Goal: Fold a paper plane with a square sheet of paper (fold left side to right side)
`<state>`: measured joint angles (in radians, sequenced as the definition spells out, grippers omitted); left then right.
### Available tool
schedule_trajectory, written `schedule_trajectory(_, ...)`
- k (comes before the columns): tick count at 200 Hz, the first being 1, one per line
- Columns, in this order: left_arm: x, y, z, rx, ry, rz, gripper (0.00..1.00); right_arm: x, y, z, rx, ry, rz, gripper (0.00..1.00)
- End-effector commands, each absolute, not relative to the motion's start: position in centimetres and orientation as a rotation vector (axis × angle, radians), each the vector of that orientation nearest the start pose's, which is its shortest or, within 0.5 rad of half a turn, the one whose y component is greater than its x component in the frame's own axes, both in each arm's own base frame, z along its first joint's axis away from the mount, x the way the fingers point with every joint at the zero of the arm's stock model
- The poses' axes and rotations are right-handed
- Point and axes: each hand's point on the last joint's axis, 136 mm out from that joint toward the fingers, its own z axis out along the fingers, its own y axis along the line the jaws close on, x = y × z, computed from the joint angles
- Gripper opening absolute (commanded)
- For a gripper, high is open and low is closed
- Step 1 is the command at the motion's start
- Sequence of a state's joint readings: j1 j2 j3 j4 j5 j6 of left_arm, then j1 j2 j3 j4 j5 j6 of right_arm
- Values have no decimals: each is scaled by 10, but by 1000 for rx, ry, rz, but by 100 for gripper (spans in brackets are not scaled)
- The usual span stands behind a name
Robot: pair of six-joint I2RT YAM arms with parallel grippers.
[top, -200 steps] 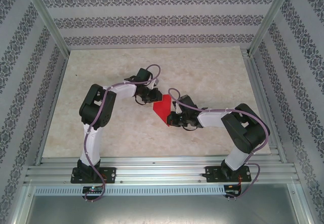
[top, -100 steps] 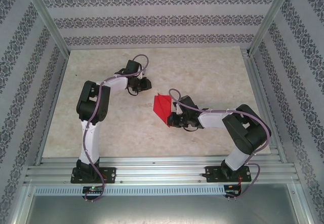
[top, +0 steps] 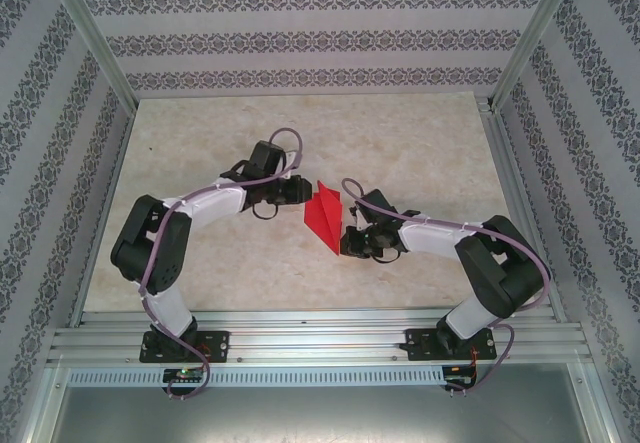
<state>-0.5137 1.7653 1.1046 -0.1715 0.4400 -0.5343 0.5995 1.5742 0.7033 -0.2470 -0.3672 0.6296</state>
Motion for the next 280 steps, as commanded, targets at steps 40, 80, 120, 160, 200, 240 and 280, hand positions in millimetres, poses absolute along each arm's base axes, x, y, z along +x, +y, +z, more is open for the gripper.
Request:
schedule_trajectory(40, 354, -334, 75, 269, 2581, -1025, 23, 249, 240, 55, -85, 2756, 898, 10)
schedule_trajectory(80, 369, -339, 58, 265, 2612, -976, 23, 255, 256, 54, -98, 2739, 953, 10)
schedule_trajectory(120, 371, -337, 45, 256, 2644, -942, 23, 263, 266, 43, -120, 2754, 927, 10)
schedule_trajectory(160, 369, -334, 36, 248, 2663, -926, 23, 259, 265, 18, -134, 2817, 885, 9)
schedule_trajectory(200, 375, -328, 29, 227, 2672, -906, 23, 245, 253, -7, -131, 2916, 779, 9)
schedule_trajectory(240, 389, -312, 20, 191, 2679, -875, 23, 230, 237, -21, -118, 2991, 688, 8)
schedule_trajectory(280, 410, -294, 9, 156, 2680, -842, 23, 216, 229, -29, -113, 3042, 646, 8)
